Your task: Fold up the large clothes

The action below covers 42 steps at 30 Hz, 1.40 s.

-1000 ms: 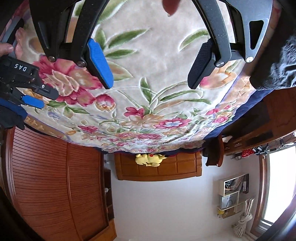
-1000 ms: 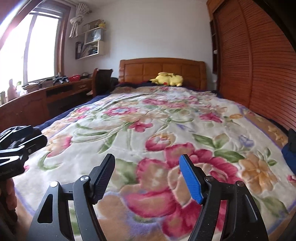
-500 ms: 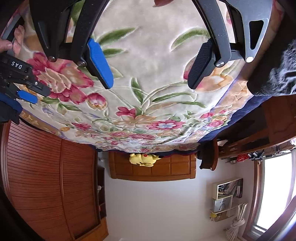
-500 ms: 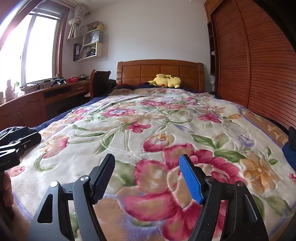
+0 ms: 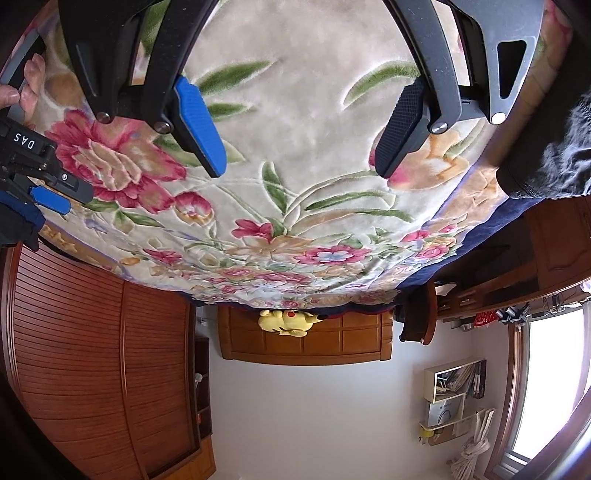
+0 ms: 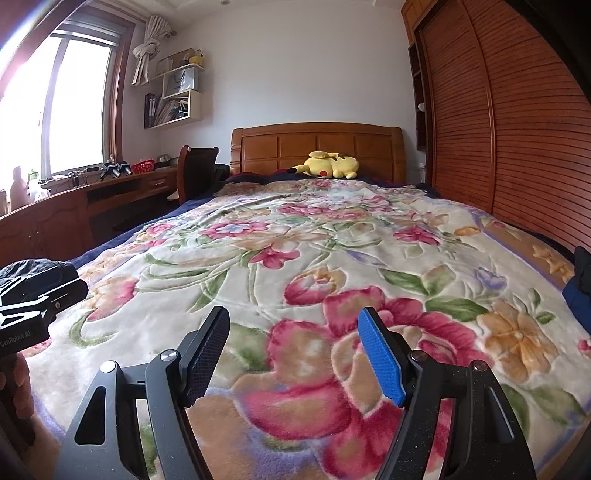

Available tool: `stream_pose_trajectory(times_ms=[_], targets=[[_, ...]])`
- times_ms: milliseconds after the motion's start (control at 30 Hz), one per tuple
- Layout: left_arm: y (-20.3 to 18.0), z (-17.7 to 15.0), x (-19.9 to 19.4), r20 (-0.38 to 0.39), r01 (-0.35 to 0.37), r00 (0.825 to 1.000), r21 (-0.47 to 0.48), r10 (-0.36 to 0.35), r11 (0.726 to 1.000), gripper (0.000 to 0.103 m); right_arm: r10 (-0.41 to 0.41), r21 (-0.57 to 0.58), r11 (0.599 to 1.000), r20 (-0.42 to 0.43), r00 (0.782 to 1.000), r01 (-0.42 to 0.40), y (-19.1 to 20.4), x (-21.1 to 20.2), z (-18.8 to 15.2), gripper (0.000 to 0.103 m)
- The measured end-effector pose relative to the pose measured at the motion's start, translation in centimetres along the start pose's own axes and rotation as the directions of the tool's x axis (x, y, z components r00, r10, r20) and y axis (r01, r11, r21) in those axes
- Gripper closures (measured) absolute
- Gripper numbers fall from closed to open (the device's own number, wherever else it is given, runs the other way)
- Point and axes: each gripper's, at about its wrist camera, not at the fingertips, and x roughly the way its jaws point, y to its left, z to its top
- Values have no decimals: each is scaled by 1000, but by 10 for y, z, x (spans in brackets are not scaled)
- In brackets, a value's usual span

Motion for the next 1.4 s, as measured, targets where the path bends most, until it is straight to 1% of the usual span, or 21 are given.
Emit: stream_pose_trajectory(times_ms=[1400], targets=[[-2,0,-1,8,-2,1000,1,2,1000,20,2,-9,1000,13,1000,-2,-5,2,-1,29]])
